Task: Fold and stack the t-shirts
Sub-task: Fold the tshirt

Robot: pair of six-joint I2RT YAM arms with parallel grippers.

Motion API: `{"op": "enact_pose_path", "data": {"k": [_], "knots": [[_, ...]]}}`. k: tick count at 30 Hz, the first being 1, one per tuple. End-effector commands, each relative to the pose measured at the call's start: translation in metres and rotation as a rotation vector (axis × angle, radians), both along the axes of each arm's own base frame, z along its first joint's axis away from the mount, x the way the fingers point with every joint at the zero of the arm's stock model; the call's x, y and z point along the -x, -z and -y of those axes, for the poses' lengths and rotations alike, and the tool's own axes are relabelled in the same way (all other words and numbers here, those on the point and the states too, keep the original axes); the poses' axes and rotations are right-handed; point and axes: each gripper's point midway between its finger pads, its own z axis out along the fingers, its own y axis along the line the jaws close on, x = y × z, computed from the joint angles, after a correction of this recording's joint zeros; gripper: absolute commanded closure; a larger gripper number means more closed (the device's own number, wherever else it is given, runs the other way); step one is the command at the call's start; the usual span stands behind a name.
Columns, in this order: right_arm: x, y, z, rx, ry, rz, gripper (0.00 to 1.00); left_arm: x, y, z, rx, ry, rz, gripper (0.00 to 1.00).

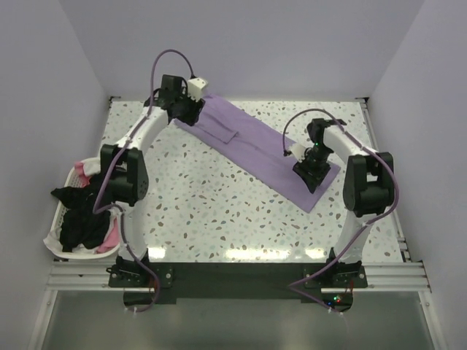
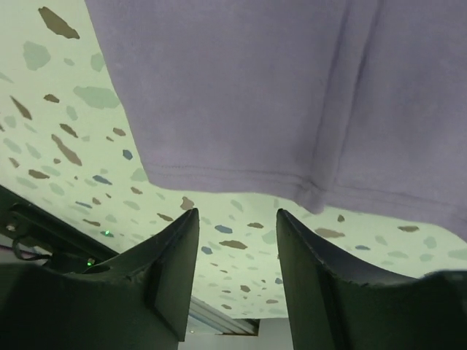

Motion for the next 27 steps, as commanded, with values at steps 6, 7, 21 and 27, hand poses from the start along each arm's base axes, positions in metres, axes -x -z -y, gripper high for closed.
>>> {"op": "enact_pose_path", "data": {"k": [6,7,21,27], "knots": [[0.018,0.05,-0.018,0.118,-0.189,-0.023,0.62,0.048,-0.08,0.018,0.179,0.065,0.12,0.43],[0.024,0.053,-0.022,0.119,-0.209,-0.043,0.63,0.053,-0.082,0.018,0.19,0.069,0.118,0.43],[0.237,0.028,-0.232,-0.185,-0.711,-0.496,0.7,0.101,-0.052,0.011,0.197,0.09,-0.056,0.43],[0.229,-0.064,-0.311,-0.522,-0.662,-0.516,0.57,0.11,-0.02,0.022,0.207,0.123,-0.162,0.46]]}}
